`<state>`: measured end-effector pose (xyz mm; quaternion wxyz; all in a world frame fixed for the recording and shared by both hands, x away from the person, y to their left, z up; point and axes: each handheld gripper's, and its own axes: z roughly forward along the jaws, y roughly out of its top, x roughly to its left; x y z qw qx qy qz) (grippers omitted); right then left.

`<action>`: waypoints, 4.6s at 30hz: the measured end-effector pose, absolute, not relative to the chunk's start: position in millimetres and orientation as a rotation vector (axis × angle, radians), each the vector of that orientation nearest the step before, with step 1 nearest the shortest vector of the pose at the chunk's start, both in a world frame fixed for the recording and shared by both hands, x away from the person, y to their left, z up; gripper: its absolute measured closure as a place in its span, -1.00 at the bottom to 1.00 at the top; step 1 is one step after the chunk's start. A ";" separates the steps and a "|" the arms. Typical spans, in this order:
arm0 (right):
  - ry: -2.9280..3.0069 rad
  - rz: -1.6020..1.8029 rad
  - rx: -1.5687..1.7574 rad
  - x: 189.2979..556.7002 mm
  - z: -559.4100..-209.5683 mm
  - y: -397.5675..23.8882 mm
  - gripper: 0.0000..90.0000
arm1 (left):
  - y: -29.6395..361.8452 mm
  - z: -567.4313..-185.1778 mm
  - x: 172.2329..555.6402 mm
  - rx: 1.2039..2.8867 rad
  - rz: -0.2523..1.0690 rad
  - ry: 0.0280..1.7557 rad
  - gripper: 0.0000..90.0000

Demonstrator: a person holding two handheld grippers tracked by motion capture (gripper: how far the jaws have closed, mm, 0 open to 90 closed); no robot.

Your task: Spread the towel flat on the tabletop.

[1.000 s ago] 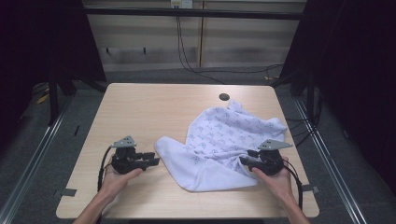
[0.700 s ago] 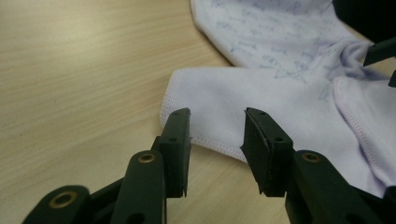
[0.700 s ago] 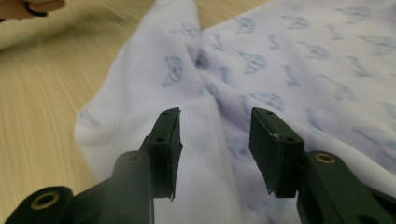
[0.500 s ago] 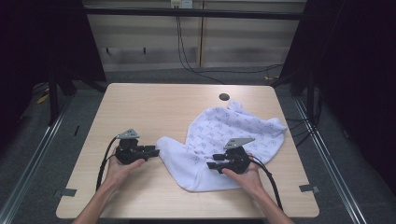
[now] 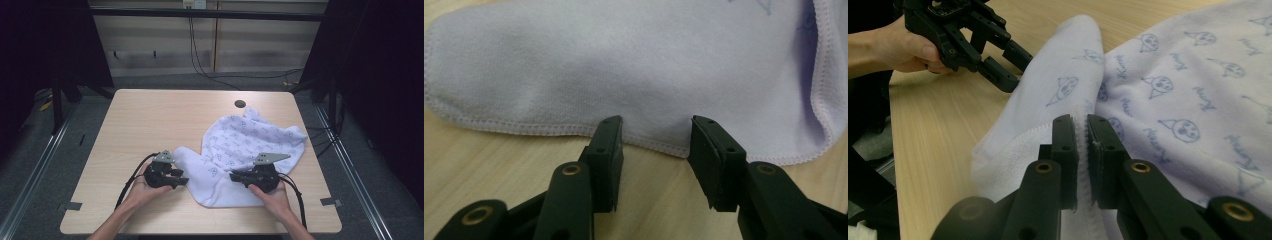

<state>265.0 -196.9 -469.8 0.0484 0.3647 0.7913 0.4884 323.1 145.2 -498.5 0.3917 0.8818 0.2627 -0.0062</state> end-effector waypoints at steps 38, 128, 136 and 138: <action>2.308 1.462 1.215 240.9 -465.6 -257.9 0.89 | 200.6 -471.9 377.9 1.995 -0.018 0.852 0.97; 2.372 1.105 1.293 280.2 -501.0 -257.3 0.24 | 235.1 -498.1 264.9 2.208 -0.137 0.753 0.87; 2.248 1.038 1.306 313.4 -482.3 -265.8 0.99 | 224.5 -497.6 265.4 2.218 -0.150 0.746 0.86; 2.187 1.043 1.326 325.6 -470.2 -276.5 0.99 | 215.8 -497.4 263.3 2.227 -0.162 0.721 0.86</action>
